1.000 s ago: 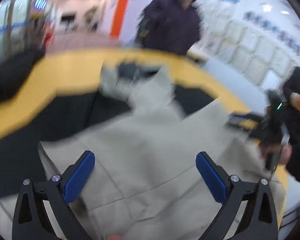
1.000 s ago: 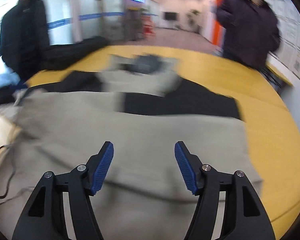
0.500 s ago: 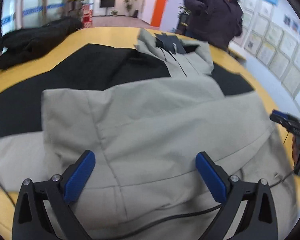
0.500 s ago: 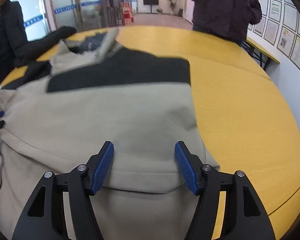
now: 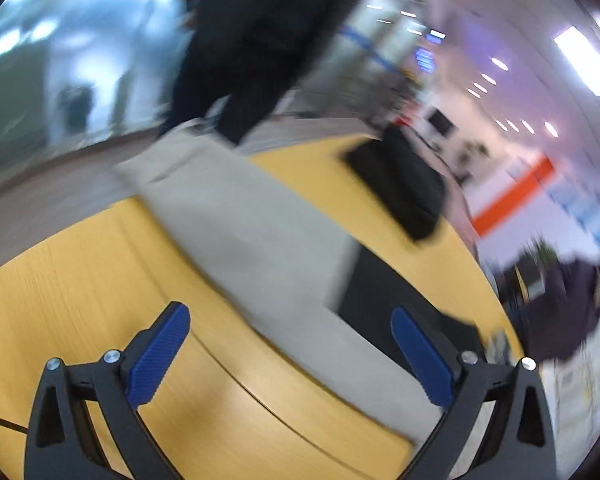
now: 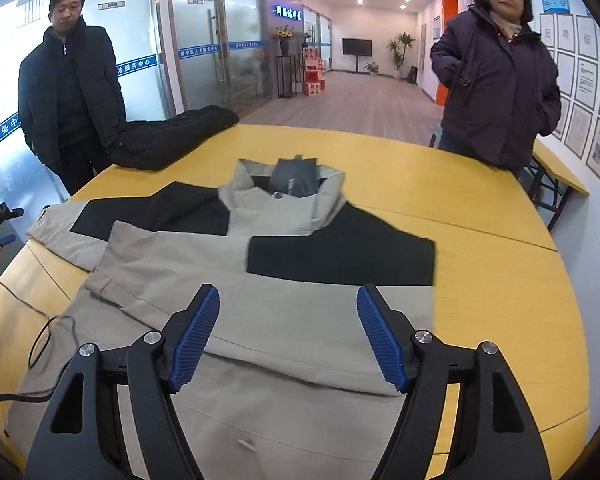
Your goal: Fold clothes
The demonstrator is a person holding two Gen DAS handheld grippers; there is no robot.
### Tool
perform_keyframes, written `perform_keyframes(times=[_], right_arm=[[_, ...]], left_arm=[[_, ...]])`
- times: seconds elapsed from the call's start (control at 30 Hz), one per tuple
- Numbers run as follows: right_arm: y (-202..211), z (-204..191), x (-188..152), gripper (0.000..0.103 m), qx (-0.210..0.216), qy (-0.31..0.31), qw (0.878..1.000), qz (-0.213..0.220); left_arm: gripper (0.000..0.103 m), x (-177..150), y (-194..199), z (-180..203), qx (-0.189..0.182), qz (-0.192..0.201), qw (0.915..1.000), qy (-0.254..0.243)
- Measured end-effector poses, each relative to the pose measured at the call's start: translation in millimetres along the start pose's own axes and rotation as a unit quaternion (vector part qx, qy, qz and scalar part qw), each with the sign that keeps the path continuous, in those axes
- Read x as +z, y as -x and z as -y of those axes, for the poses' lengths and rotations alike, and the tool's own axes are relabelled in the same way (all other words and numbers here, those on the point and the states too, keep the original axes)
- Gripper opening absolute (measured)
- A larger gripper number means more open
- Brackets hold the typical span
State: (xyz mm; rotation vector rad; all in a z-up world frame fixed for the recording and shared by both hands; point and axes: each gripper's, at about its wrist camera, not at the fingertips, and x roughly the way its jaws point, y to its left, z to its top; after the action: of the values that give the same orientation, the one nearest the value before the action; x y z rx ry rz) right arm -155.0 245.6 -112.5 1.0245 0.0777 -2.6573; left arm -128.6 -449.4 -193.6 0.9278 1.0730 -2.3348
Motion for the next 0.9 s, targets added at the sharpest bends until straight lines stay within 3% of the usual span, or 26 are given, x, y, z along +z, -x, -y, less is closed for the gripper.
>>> perform_keyframes(times=[0.13, 0.43, 0.5, 0.53, 0.57, 0.63, 0.77, 0.9], right_arm=[[-24.7, -56.6, 1.4, 0.072, 0.034, 0.015, 0.999, -0.007], [-71.4, -128.7, -15.2, 0.071, 0.078, -0.001, 0.996, -0.05], [-76.6, -136.5, -17.3, 0.071, 0.082, -0.004, 0.995, -0.053], [-77.7, -139.3, -17.9, 0.071, 0.084, -0.004, 0.995, -0.054], [-78.8, -142.1, -18.4, 0.071, 0.085, -0.003, 0.995, -0.055], [-79.1, -144.1, -19.4, 0.071, 0.086, -0.004, 0.995, -0.056], [-76.5, -142.1, -23.6, 0.071, 0.085, -0.011, 0.995, -0.058], [-70.9, -139.0, -27.2, 0.071, 0.085, -0.015, 0.995, -0.055]], left_arm=[[0.103, 38.1, -43.6, -43.6, 0.014, -0.006, 0.9987, 0.048], [0.102, 58.7, -69.1, -42.5, -0.009, -0.001, 0.9999, 0.009], [0.097, 60.1, -71.7, -43.0, -0.009, 0.001, 0.9999, 0.006], [0.083, 60.3, -73.4, -43.3, -0.007, -0.001, 1.0, 0.004], [0.057, 60.5, -75.1, -43.6, -0.005, -0.002, 1.0, 0.003], [0.021, 61.6, -76.7, -47.0, 0.0, -0.017, 0.9998, 0.008], [0.008, 64.7, -80.8, -51.3, -0.001, -0.026, 0.9994, 0.023], [0.002, 65.2, -76.9, -52.7, -0.025, -0.025, 0.9982, 0.048]])
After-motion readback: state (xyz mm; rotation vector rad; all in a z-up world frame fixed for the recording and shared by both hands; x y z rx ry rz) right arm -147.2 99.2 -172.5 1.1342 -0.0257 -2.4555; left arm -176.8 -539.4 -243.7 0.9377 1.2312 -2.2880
